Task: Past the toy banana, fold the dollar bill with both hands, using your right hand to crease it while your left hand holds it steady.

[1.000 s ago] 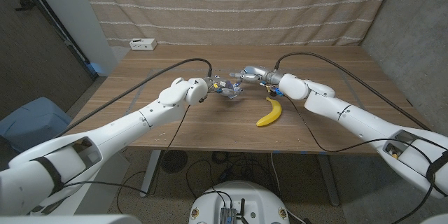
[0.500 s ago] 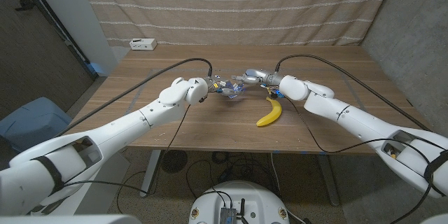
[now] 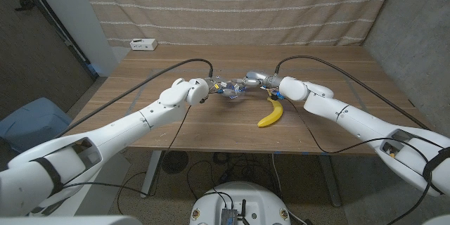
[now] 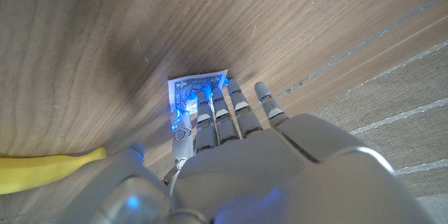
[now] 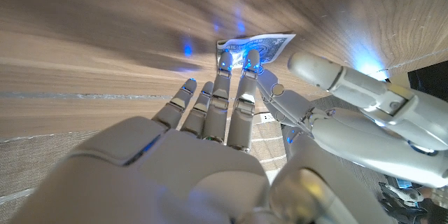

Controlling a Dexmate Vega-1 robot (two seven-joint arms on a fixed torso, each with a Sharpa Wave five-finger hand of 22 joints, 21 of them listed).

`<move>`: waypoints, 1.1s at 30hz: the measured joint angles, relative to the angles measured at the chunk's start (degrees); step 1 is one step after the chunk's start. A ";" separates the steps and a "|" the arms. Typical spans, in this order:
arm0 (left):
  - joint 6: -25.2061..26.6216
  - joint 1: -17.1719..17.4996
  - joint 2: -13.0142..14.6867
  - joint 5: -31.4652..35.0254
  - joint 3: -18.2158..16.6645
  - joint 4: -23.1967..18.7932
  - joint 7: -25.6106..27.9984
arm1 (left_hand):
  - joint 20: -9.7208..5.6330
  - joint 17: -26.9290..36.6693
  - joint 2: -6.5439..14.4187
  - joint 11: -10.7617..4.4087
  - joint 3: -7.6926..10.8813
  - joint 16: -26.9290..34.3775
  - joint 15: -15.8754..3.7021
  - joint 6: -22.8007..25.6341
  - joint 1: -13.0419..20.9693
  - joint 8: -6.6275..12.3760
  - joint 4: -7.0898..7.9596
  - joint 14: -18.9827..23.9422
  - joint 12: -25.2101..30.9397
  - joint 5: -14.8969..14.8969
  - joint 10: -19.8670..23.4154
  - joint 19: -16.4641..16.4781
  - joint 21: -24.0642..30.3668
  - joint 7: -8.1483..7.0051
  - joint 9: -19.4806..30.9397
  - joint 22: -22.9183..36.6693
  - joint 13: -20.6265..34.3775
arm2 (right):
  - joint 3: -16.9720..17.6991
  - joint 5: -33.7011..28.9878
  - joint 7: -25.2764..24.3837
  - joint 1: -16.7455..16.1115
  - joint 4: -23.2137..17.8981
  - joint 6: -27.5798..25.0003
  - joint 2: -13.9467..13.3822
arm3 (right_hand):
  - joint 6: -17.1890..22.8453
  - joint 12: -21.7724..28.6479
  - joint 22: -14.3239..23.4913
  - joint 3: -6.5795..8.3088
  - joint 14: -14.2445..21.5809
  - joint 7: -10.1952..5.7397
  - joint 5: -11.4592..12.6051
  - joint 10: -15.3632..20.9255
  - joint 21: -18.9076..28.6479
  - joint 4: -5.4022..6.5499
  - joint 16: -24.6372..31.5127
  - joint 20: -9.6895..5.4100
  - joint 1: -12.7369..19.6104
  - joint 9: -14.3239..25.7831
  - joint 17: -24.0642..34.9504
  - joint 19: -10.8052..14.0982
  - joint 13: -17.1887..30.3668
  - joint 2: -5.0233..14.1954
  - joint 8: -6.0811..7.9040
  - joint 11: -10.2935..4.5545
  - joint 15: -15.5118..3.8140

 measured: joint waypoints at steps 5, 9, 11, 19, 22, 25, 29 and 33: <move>0.09 0.22 0.21 0.02 -0.09 -0.51 -0.12 | 0.00 0.00 0.00 0.00 -0.07 0.00 0.00 -0.09 0.00 -0.05 0.07 0.00 -0.01 0.00 0.00 0.00 0.00 0.08 0.00 0.00 0.03 | -0.15 0.30 0.43 0.02 0.00 -0.49 0.01 | 0.00 0.00 0.00 0.00 0.41 0.00 0.00 -0.01 0.00 0.00 0.00 0.00 0.00 0.00 0.00 0.00 -0.02 0.00 0.00 0.00 -0.01; 0.24 0.38 0.34 0.13 -0.15 -0.84 -0.22 | 0.00 0.00 0.00 0.00 -0.07 0.00 0.00 -0.19 0.00 -0.05 0.07 0.00 -0.01 0.00 0.00 0.00 0.00 0.00 0.01 -0.01 0.05 | -0.20 0.52 0.59 0.03 -0.02 -0.71 0.01 | 0.00 -0.07 0.00 0.00 0.41 0.00 0.00 -0.01 0.00 0.00 0.00 0.00 0.00 0.00 0.00 0.00 -0.12 0.00 0.00 -0.01 -0.01; 0.32 0.51 0.43 0.21 -0.20 -1.11 -0.27 | 0.00 0.00 0.00 0.00 -0.07 0.00 0.00 -0.19 0.00 -0.05 0.06 0.00 -0.01 0.20 0.00 0.00 0.00 0.00 0.01 -0.01 0.08 | -0.20 0.67 0.69 0.03 -0.10 -0.83 -0.02 | 0.00 -0.47 0.00 0.00 0.41 0.00 0.00 -0.01 0.00 0.00 0.00 0.00 0.00 0.00 0.00 0.00 -0.12 0.00 -0.30 -0.01 -0.01; 0.63 1.04 0.75 0.53 -0.49 -2.05 -0.37 | 0.32 0.00 0.00 -0.10 -0.29 0.00 0.31 -0.19 0.00 -0.05 -0.16 -0.30 -0.01 0.20 -0.10 -0.32 0.40 0.00 0.07 -0.01 0.09 | 0.11 1.59 0.81 -0.50 -0.89 -0.97 -0.36 | -0.46 -0.79 0.01 0.00 0.40 -0.43 0.00 -0.03 0.00 0.00 -0.27 0.00 0.00 0.00 0.01 0.00 -0.07 0.00 -0.89 -0.03 -0.01; 0.79 1.25 0.86 0.69 -0.58 -2.41 -0.39 | 0.31 0.00 0.00 -0.10 -0.29 0.00 0.31 -0.20 0.00 -0.14 -0.16 -0.30 -0.01 0.20 -0.10 -0.32 0.40 0.00 0.15 -0.01 0.09 | 0.50 2.05 0.57 -0.92 -1.28 -0.71 -0.61 | -2.00 -1.56 0.01 0.18 -0.17 -0.65 -0.01 -1.76 -0.10 -0.18 -0.81 0.00 0.00 0.00 0.01 0.00 0.04 0.00 -1.43 -0.39 0.06; 1.01 1.51 1.00 0.89 -0.74 -2.87 -0.40 | 0.32 0.00 0.00 -0.10 -0.54 0.00 0.31 -0.20 0.00 0.08 0.08 -0.30 -0.01 0.20 -0.10 -0.31 0.40 0.00 0.17 -0.01 0.09 | 1.32 2.89 -0.31 -1.55 -1.77 0.17 -0.92 | -5.04 -2.34 0.01 0.42 -1.62 -0.61 0.00 -4.83 -0.49 -0.41 -1.48 0.03 0.00 0.00 0.01 -0.04 -0.01 0.00 -2.22 -0.62 0.08; 1.19 1.85 1.15 1.13 -0.95 -3.38 -0.40 | 0.21 0.00 0.00 -0.21 -0.54 0.00 0.29 -0.52 0.00 0.11 0.08 -0.32 -0.24 0.42 -0.61 -0.42 0.40 -0.29 0.17 -0.01 0.09 | 2.29 3.81 -1.85 -2.45 -2.25 1.65 -1.25 | -9.86 -2.95 0.01 0.82 -3.50 -1.22 -0.01 -10.14 -0.63 -0.81 -2.23 0.12 0.14 0.00 0.02 -0.56 -0.01 0.14 -2.67 -1.39 0.08; 1.47 2.18 1.32 1.40 -1.17 -3.82 -0.17 | 0.12 0.00 0.02 0.20 -0.84 -0.45 0.45 -2.38 0.01 0.12 -0.01 -1.68 -0.80 0.56 -2.65 -0.95 0.40 -1.02 0.27 -0.01 0.12 | 3.14 4.39 -3.02 -3.20 -2.59 2.62 -1.49 | -12.53 -2.95 0.01 1.24 -4.69 -2.05 -0.01 -14.02 -0.63 -0.83 -2.62 0.12 0.61 0.00 0.14 -0.55 -0.01 0.61 -2.67 -1.62 0.07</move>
